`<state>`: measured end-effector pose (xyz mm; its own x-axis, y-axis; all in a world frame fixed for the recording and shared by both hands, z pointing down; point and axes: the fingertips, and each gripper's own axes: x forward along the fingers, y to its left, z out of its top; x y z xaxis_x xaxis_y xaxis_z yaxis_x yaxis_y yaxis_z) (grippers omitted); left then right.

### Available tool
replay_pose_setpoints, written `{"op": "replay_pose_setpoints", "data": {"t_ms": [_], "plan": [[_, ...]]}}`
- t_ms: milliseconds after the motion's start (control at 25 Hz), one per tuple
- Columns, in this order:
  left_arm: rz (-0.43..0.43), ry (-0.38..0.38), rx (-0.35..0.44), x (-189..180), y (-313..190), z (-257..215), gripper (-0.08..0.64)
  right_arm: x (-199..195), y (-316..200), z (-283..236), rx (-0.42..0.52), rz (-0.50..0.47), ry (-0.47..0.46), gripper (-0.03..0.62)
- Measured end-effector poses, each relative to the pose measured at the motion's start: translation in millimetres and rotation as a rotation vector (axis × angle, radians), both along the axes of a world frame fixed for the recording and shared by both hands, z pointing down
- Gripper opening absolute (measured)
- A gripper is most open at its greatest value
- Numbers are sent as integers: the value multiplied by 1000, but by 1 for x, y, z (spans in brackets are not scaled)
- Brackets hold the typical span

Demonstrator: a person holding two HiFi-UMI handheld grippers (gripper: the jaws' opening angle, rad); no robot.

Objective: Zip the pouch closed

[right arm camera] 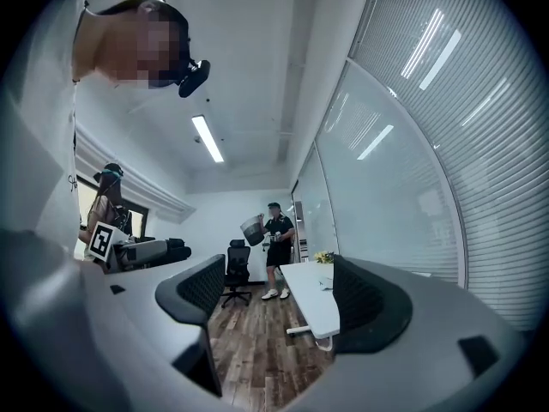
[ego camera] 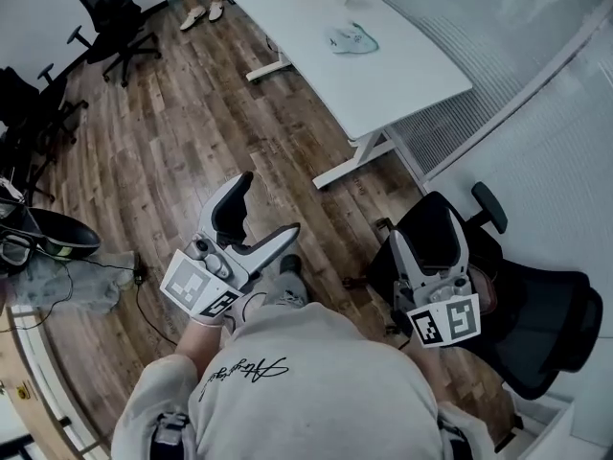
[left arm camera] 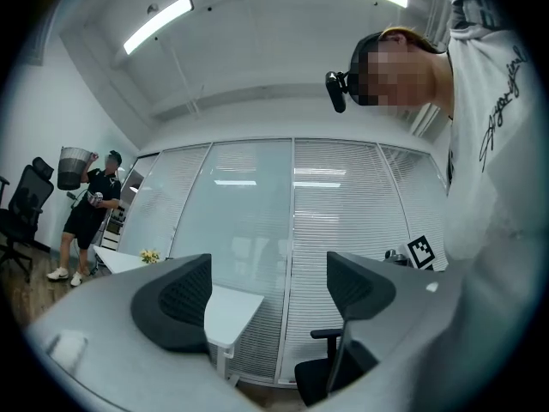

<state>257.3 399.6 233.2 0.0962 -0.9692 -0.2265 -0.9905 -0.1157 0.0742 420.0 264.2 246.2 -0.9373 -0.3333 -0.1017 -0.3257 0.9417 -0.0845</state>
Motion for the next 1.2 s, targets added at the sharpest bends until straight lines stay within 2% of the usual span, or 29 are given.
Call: {"op": "replay_pose_setpoints", "data": {"t_ms": [560,880,1200], "plan": [[82,-23,3,-117,-91,-14,402,-107,-80,-12,-9,92,-35,376],[103,-18,6,-133,-109,-9,402,-115,-100,-4,-25,132,-29,376],[83,-8,-5,-147,-112,-10,402,-134,-104,-14,-18,100,-39,376]]}}
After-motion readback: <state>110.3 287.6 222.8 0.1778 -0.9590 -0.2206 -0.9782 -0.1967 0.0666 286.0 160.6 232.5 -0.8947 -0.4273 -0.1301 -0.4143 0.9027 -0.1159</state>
